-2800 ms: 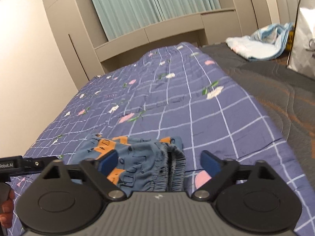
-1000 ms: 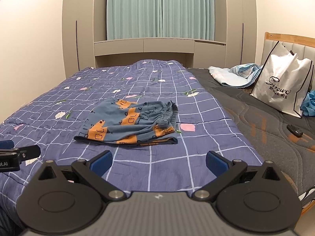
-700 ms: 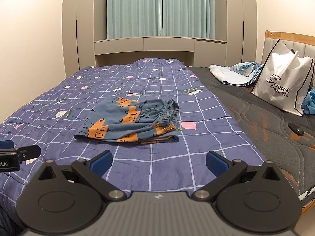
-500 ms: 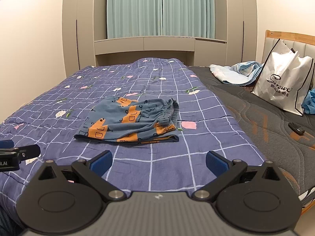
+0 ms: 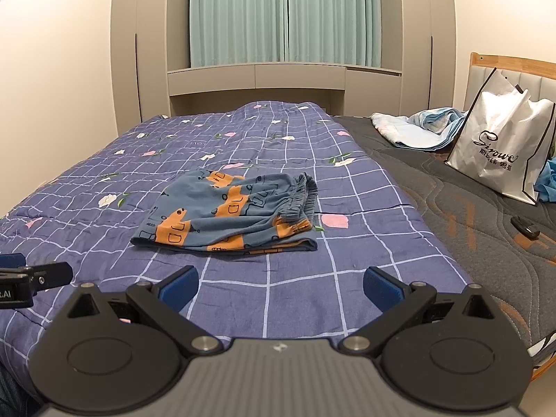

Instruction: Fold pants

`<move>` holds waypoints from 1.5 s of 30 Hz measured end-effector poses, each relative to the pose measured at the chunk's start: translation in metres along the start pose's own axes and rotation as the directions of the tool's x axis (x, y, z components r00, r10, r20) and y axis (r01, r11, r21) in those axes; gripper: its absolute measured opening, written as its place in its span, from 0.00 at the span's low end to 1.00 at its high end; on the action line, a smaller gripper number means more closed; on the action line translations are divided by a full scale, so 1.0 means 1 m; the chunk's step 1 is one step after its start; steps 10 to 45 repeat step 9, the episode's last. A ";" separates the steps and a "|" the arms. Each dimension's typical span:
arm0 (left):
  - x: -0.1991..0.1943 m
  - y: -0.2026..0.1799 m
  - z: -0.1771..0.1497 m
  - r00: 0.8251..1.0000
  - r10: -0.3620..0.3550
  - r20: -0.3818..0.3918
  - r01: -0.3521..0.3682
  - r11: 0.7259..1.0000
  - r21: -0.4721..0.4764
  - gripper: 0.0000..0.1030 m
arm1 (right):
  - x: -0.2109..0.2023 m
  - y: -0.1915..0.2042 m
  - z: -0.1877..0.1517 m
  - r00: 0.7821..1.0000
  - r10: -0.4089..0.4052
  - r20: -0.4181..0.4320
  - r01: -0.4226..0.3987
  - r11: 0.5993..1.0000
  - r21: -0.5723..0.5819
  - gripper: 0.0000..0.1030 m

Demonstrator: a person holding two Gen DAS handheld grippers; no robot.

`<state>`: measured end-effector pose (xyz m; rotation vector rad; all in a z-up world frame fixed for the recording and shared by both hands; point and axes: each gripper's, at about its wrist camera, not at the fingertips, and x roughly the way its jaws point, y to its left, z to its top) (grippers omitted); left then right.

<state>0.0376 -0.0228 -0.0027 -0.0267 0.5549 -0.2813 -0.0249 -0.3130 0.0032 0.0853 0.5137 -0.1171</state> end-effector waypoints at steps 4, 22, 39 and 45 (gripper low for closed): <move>0.001 -0.001 0.001 1.000 0.008 0.002 -0.008 1.000 -0.002 0.99 | 0.002 0.001 0.000 1.000 0.003 -0.003 -0.003 1.000 -0.001 1.00; 0.002 0.000 0.002 1.000 0.012 0.000 -0.012 1.000 -0.005 0.99 | 0.005 0.000 0.000 1.000 0.004 -0.007 -0.004 1.000 -0.002 1.00; 0.002 0.000 0.002 1.000 0.012 0.000 -0.012 1.000 -0.005 0.99 | 0.005 0.000 0.000 1.000 0.004 -0.007 -0.004 1.000 -0.002 1.00; 0.002 0.000 0.002 1.000 0.012 0.000 -0.012 1.000 -0.005 0.99 | 0.005 0.000 0.000 1.000 0.004 -0.007 -0.004 1.000 -0.002 1.00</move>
